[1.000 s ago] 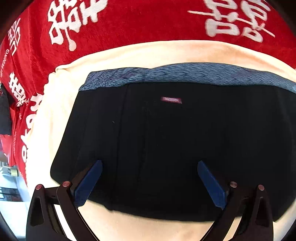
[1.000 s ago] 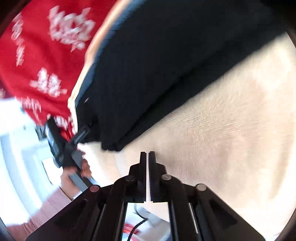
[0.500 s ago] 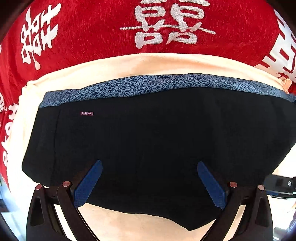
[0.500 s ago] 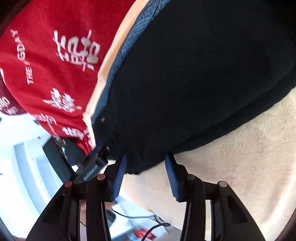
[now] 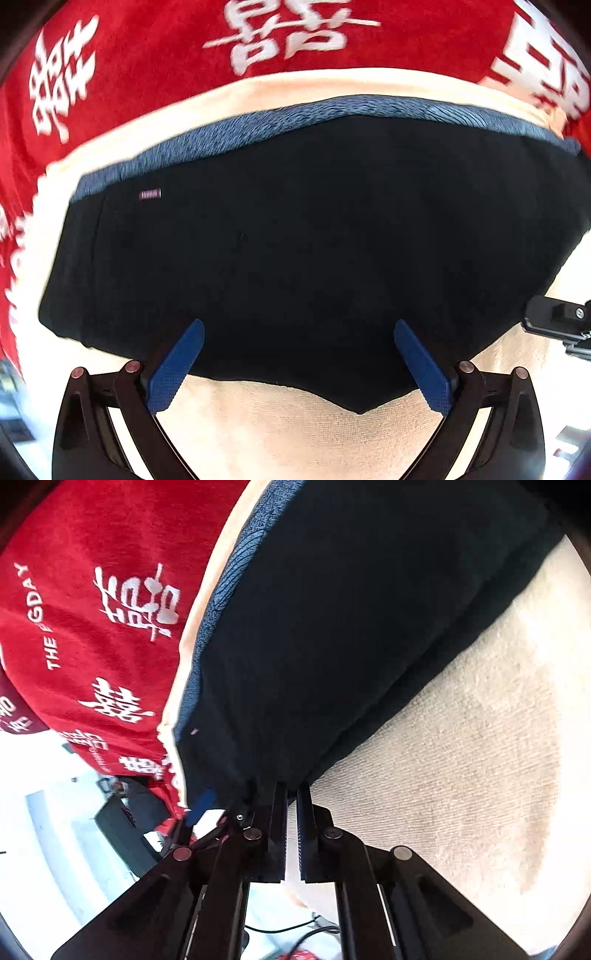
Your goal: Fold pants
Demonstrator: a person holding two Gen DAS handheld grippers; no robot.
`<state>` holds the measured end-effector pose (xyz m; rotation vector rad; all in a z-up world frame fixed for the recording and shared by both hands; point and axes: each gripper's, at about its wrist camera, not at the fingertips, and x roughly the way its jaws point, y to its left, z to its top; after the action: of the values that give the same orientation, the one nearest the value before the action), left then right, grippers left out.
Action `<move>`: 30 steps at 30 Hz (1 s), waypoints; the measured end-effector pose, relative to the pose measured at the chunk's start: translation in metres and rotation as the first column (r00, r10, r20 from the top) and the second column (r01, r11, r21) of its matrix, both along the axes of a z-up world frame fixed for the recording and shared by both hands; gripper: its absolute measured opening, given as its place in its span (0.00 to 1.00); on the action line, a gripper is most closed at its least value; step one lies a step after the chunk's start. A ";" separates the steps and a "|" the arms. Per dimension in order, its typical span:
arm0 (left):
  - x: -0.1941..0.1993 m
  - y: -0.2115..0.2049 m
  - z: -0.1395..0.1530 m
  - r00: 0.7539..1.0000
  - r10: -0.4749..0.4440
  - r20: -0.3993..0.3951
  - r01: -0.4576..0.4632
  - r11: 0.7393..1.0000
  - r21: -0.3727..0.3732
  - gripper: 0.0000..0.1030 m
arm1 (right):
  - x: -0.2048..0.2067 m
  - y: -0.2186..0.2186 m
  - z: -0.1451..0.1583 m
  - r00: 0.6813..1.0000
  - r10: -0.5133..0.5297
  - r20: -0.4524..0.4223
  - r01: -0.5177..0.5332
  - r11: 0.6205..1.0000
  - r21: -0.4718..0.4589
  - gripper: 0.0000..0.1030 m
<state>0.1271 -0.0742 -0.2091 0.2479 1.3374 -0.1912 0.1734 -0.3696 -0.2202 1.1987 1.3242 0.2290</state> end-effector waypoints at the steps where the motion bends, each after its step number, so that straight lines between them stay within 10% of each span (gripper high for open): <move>1: 0.001 0.004 -0.002 1.000 0.010 -0.012 -0.010 1.000 -0.015 1.00 | 0.000 -0.003 0.005 1.000 0.012 0.011 -0.012 1.000 -0.026 0.09; 5: 0.003 0.007 -0.002 1.000 -0.006 -0.001 0.006 1.000 -0.001 1.00 | 0.000 -0.026 0.013 0.999 -0.041 0.009 0.041 0.996 -0.076 0.48; 8: 0.004 0.008 -0.004 1.000 0.008 -0.012 -0.008 1.000 0.003 1.00 | 0.006 -0.039 0.004 0.994 -0.108 -0.007 0.107 0.994 -0.028 0.45; 10: 0.008 0.007 0.002 1.000 0.008 -0.013 -0.008 1.000 0.004 1.00 | 0.012 -0.043 0.004 0.992 -0.122 -0.012 0.122 0.992 -0.017 0.07; 15: 0.004 0.002 0.002 1.000 -0.017 0.015 0.017 0.999 0.031 1.00 | -0.009 -0.040 -0.009 0.991 -0.111 -0.073 0.106 0.992 -0.074 0.06; 20: 0.019 -0.001 0.022 1.000 -0.001 0.006 0.000 1.000 0.018 1.00 | -0.014 -0.054 0.020 0.998 -0.027 -0.050 0.019 0.989 -0.145 0.14; 24: 0.048 -0.013 0.038 0.998 0.014 0.056 -0.012 1.000 -0.025 1.00 | 0.018 -0.075 0.065 0.996 0.089 0.031 -0.070 0.920 -0.385 0.54; 30: 0.119 -0.043 0.020 0.991 0.086 0.105 -0.088 0.996 0.014 1.00 | 0.087 -0.078 0.067 0.980 0.190 0.056 -0.138 0.857 -0.496 0.55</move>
<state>0.2461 -0.1172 -0.1894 0.2117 1.2436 -0.0910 0.2609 -0.4478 -0.1536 0.6338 1.2931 0.0653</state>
